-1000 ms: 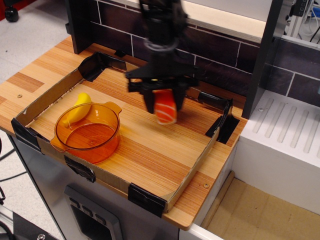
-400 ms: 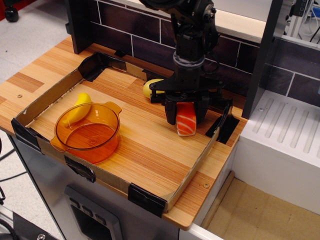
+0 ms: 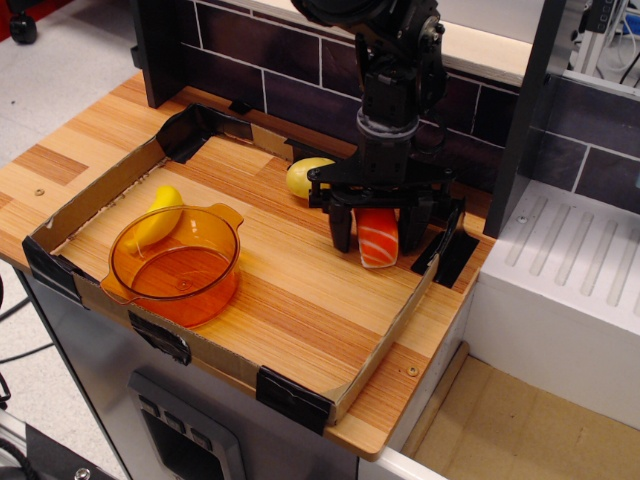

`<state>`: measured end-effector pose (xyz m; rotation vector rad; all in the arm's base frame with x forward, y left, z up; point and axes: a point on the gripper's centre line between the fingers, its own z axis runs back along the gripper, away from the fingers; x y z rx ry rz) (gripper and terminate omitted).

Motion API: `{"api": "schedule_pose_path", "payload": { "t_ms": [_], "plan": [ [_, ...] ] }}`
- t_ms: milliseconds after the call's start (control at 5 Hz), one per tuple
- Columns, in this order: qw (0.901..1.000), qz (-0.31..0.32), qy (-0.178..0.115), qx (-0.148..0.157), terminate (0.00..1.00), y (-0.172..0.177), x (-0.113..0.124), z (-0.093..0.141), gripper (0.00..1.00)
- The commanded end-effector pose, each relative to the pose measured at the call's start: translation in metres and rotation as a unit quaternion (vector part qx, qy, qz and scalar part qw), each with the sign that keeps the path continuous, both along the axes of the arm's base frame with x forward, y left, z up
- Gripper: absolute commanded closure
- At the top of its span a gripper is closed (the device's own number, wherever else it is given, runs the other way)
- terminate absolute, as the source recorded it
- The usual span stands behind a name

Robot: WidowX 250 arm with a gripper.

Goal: Take sushi out of pot

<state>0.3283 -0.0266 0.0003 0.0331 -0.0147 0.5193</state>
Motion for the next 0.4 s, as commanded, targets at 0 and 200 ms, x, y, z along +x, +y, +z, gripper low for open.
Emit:
{"api": "schedule_pose_path", "payload": {
  "t_ms": [0, 200],
  "plan": [
    [0.9991, 0.010, -0.036, -0.018, 0.00, -0.007, -0.007, 0.034, 0.00],
    [0.9953, 0.053, -0.079, -0.013, 1.00, -0.003, -0.008, 0.062, 0.00]
  ]
}}
